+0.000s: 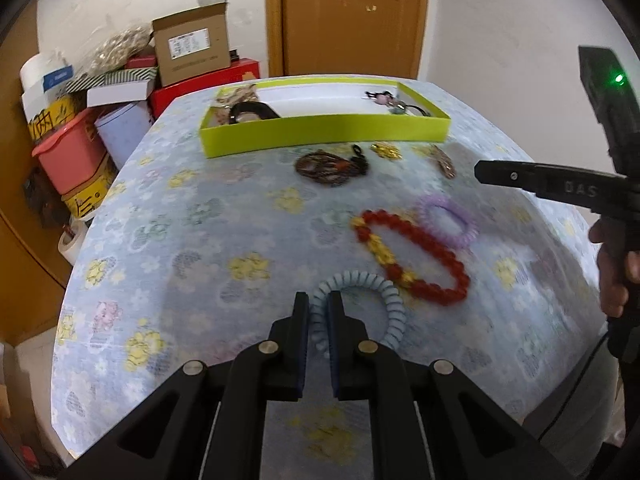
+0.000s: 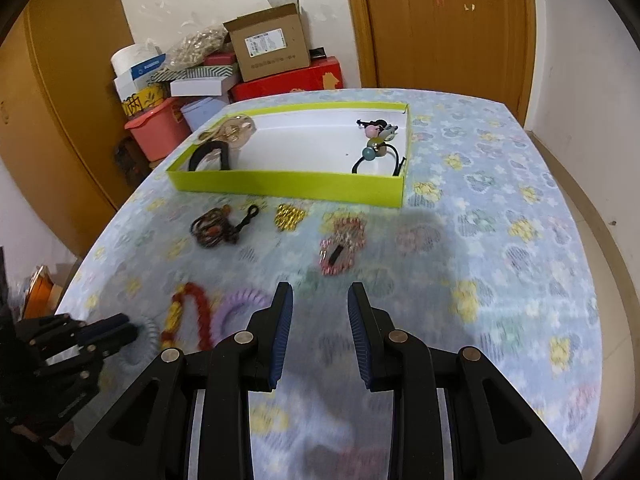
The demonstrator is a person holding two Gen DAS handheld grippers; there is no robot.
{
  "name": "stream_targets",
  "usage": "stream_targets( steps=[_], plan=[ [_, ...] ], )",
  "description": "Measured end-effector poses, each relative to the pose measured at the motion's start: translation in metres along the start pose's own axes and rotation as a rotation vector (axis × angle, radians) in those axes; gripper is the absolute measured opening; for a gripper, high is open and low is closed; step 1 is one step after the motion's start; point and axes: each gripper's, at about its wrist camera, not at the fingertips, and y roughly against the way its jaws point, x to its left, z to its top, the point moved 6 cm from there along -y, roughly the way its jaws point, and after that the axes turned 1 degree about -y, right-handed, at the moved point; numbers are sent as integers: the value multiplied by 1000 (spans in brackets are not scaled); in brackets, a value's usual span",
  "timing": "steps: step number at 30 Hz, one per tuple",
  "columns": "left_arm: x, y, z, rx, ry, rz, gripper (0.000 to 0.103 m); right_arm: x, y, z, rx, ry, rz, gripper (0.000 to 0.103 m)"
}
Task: Organize jewelry
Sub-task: 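Grasp the pink rhinestone hair clip with the right tool while the left holds the coil, then carry the coil and rhinestone clip into the yellow-green tray and open both tools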
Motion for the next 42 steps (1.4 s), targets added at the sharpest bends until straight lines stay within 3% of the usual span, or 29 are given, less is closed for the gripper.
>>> stream_targets(
  steps=[6,15,16,18,42],
  plan=[
    [14,-2,11,-13,39,-2,9,-6,-26,13,29,-32,-2,37],
    [28,-8,31,-32,60,-4,9,-7,-41,21,40,-24,-28,38],
    [29,-9,32,-33,62,-5,9,-7,-42,21,41,-18,-32,37],
    [30,-11,35,-34,66,-7,9,-7,-42,21,42,-14,-35,26],
    [25,-5,84,-88,53,-28,9,-3,3,33,-35,-14,37,24]
  ],
)
